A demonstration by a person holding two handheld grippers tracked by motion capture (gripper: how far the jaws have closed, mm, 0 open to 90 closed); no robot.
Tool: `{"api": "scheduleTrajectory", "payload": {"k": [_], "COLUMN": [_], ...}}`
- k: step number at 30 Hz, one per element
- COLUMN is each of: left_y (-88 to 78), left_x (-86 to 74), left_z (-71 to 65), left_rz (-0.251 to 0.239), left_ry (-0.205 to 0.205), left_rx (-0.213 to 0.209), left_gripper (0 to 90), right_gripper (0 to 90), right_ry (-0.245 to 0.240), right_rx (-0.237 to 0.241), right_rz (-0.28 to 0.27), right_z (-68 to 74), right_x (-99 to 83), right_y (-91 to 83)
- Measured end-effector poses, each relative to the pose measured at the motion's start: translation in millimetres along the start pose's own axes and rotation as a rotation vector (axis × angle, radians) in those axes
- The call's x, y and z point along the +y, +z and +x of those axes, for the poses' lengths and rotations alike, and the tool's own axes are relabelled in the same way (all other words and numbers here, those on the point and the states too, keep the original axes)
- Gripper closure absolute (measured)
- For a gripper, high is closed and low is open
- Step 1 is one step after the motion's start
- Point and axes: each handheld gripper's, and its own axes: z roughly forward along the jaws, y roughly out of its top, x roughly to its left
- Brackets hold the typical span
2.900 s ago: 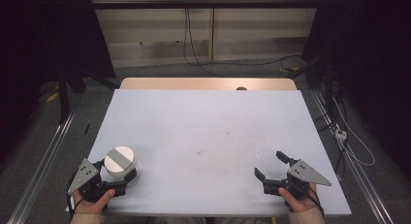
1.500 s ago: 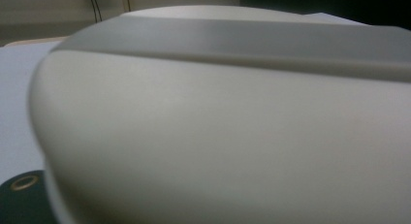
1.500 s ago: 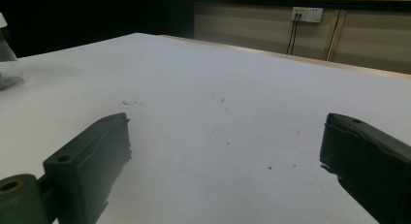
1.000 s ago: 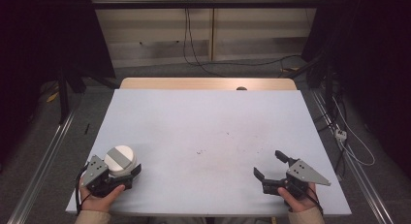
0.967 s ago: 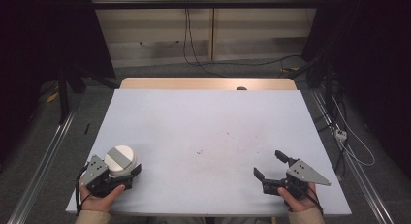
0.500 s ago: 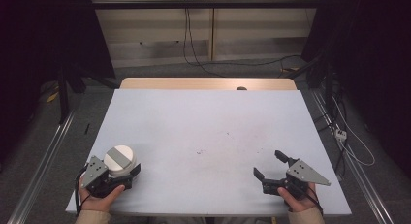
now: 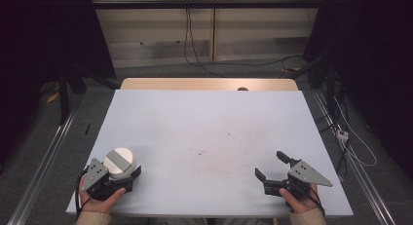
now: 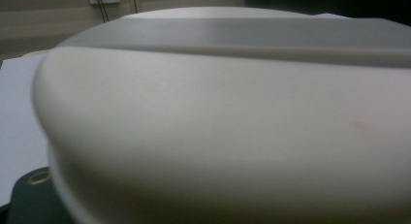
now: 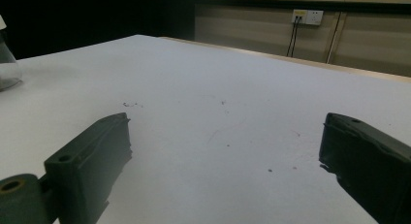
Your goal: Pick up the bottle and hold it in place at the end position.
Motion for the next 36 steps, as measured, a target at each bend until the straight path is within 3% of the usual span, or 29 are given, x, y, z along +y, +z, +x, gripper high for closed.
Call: {"api": "scheduleTrajectory", "payload": {"k": [10,16,36], "left_y": [-0.5,0.3,-4.1], "left_x": [0.0,0.2,0.0], "left_z": [0.2,-0.4,1.3], "left_rz": [0.003,0.021,0.047], "left_ry": [-0.009,0.006,-0.003], "left_rx": [-0.012,-0.013,0.008], "left_gripper": [8.5,8.3,7.1], "right_gripper": [4.0,4.1,4.1], "right_ry": [-0.001,-0.001,-0.002], "right_rx": [0.000,0.002,0.004], "right_rz": [0.003,0.003,-0.001], "right_z": [0.4,0.2,0.6], "right_x": [-0.1,-0.2,0.3], "right_y": [0.3,0.5,0.7]}}
